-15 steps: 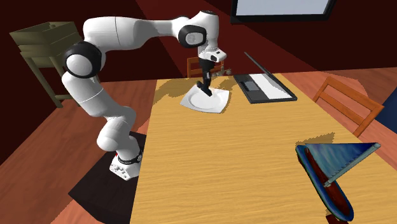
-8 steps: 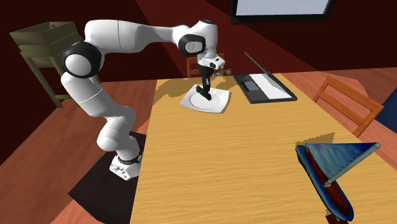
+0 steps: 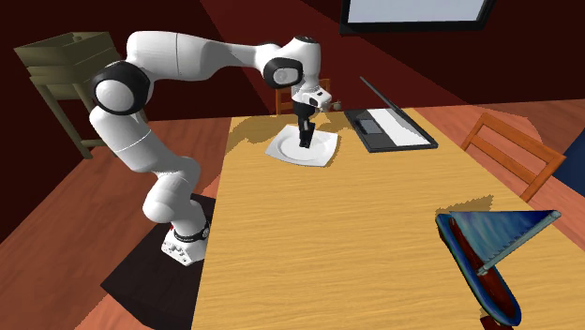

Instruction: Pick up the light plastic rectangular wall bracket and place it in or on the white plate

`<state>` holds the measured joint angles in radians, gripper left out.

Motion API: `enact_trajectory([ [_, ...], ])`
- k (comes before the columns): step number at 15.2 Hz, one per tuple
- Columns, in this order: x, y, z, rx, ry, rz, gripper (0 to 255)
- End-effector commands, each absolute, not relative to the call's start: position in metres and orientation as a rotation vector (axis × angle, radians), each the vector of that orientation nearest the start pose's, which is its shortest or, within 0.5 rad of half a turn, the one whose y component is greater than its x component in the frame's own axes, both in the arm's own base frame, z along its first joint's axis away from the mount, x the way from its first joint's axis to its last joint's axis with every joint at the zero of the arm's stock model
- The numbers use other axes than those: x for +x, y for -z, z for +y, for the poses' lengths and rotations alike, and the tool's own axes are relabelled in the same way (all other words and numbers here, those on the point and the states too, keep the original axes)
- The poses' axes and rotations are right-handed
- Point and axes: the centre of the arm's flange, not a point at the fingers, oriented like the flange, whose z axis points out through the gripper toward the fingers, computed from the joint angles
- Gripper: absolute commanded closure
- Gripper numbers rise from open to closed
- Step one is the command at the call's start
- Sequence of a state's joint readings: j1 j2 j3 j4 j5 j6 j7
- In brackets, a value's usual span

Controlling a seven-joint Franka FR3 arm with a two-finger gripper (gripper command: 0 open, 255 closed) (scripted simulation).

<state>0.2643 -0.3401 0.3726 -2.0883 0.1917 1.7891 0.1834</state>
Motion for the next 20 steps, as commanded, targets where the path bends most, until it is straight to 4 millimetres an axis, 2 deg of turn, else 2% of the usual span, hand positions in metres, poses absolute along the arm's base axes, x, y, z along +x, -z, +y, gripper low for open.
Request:
enact_trajectory([
  [1, 0.352, -0.553, 0.305, -3.013, -0.021, -0.606, 255],
  [2, 0.352, -0.553, 0.305, -3.013, -0.021, -0.606, 255],
  [3, 0.352, -0.553, 0.304, -3.013, -0.021, -0.606, 0],
  [8, 0.352, -0.553, 0.305, -3.013, -0.021, -0.606, 0],
  [12, 0.353, -0.603, 0.301, -3.013, -0.021, -0.606, 0],
  [20, 0.353, -0.603, 0.301, -3.013, -0.021, -0.606, 0],
])
